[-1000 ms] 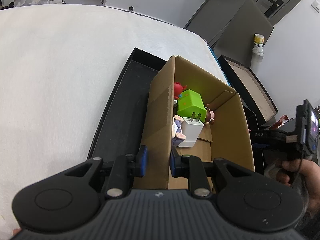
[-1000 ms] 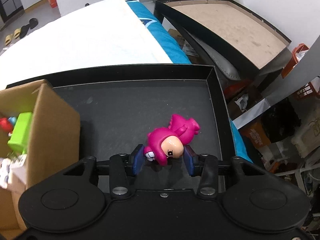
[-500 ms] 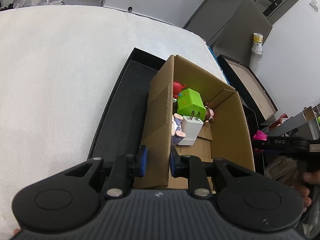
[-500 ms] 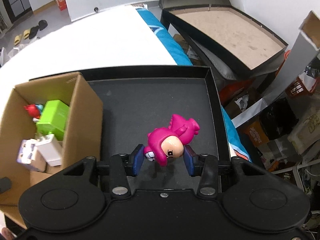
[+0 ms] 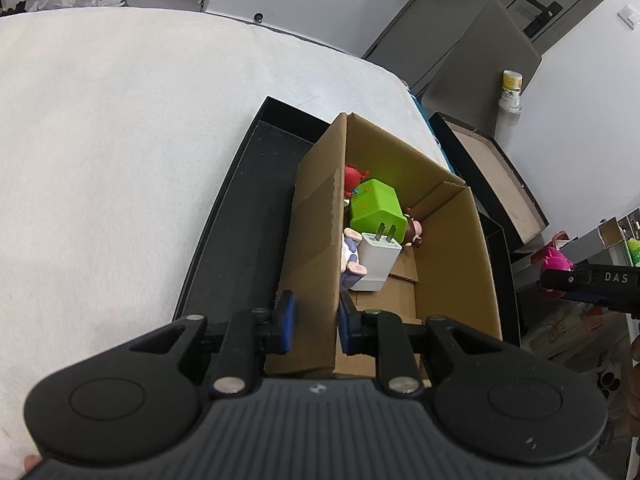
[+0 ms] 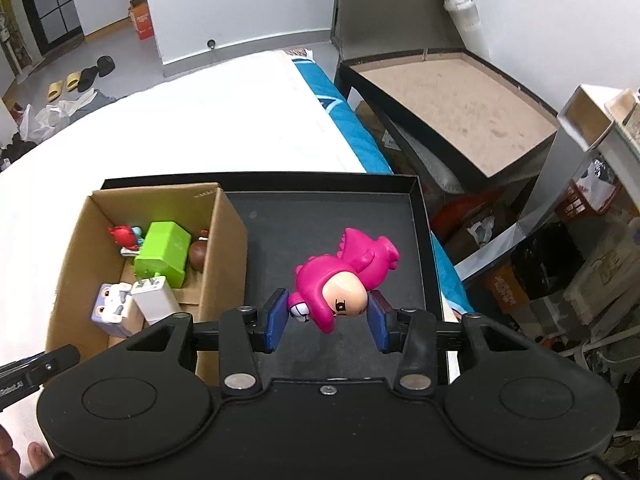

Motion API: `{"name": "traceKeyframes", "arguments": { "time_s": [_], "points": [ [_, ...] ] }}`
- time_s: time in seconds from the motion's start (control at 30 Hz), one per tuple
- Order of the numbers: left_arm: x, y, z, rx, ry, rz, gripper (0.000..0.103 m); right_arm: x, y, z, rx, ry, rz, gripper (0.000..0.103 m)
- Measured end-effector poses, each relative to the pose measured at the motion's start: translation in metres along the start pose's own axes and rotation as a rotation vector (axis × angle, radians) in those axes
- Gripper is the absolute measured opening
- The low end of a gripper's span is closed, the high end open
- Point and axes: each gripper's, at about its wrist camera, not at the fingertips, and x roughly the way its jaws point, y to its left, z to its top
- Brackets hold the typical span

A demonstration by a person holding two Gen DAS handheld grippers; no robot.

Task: Organize rigid objects
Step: 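Carry the pink-haired doll into the box and open the right gripper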

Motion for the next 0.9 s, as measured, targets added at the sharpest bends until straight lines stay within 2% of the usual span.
{"name": "traceKeyframes", "arguments": {
  "time_s": [0.9],
  "points": [
    [-0.005, 0.0, 0.0, 0.005, -0.007, -0.016, 0.019, -0.045, 0.034, 0.01, -0.087, -0.029, -0.008, 0.042]
  ]
}}
